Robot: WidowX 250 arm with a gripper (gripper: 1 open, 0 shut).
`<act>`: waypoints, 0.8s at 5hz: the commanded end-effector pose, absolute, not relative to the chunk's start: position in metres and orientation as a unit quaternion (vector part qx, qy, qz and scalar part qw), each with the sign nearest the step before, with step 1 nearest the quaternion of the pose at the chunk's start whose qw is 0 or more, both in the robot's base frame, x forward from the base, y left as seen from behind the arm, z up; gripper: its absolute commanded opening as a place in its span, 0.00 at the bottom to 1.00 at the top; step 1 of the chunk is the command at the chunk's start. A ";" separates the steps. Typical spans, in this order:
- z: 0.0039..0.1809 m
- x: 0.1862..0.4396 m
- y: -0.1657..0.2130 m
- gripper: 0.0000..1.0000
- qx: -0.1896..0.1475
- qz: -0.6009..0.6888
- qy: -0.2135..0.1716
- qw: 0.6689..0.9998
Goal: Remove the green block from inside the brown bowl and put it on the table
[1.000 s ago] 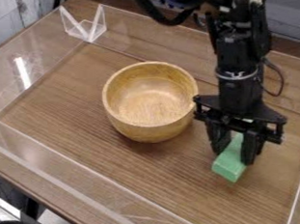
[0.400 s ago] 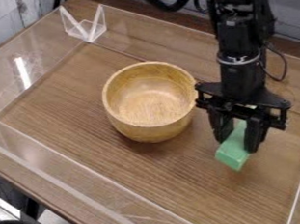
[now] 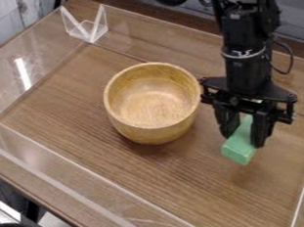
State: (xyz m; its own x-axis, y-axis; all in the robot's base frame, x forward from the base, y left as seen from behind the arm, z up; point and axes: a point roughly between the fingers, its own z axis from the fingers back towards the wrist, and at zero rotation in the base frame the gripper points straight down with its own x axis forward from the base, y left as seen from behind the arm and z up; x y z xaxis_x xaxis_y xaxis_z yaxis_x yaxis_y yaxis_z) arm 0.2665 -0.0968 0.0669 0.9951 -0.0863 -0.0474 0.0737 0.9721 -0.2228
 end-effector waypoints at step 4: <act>0.080 0.279 -0.110 1.00 -0.122 -0.047 -0.007 0.991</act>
State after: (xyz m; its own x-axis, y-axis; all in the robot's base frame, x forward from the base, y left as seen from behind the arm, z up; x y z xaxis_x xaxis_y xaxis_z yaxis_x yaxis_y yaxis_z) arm 0.2686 -0.1061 0.0651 0.9954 -0.0894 -0.0356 0.0790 0.9702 -0.2291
